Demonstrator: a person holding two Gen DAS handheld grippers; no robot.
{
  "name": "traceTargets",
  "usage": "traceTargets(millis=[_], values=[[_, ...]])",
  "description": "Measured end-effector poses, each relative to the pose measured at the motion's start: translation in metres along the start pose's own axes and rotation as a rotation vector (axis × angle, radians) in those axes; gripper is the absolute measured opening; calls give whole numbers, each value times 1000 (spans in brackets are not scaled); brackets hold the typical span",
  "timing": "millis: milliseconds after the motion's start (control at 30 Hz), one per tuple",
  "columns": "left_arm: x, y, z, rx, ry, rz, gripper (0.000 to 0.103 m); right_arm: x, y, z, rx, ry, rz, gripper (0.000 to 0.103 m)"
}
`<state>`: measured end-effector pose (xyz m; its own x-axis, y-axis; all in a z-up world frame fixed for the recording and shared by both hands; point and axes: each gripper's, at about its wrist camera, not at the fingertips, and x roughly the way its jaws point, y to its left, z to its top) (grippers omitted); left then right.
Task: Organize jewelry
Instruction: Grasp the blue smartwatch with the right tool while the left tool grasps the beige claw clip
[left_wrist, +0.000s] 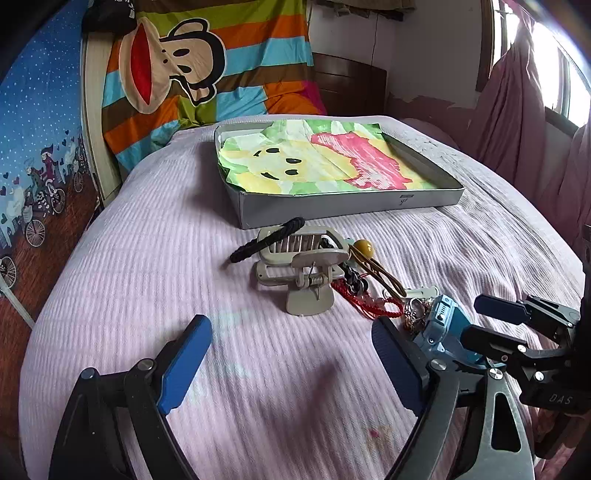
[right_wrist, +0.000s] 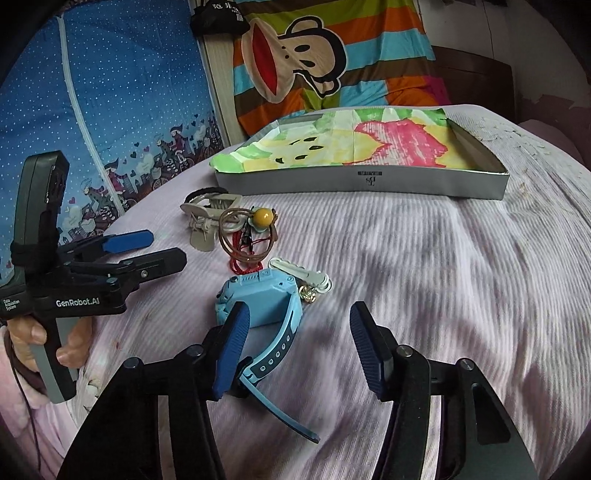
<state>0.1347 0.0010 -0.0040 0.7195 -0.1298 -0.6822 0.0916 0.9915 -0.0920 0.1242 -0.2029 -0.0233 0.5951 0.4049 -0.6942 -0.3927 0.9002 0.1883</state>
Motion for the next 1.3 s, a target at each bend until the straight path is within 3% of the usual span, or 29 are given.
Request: traceTargets(millis=[167, 267, 433, 467, 600, 1100, 1300], values=[[8, -2, 10, 0, -3, 4, 79, 8, 0, 1, 9, 21, 9, 34], [16, -3, 17, -3, 5, 1, 68, 11, -2, 2, 18, 23, 11, 23], [27, -3, 24, -12, 10, 12, 55, 18, -4, 5, 26, 22, 19, 15], [28, -3, 25, -16, 8, 10, 49, 18, -4, 5, 26, 22, 19, 11], [26, -3, 22, -17, -8, 17, 48, 18, -5, 5, 29, 5, 28, 5], [-13, -9, -4, 52, 23, -64, 48, 0, -6, 3, 28, -24, 36, 4], [-28, -10, -8, 55, -3, -86, 48, -11, -8, 5, 31, -61, 21, 4]])
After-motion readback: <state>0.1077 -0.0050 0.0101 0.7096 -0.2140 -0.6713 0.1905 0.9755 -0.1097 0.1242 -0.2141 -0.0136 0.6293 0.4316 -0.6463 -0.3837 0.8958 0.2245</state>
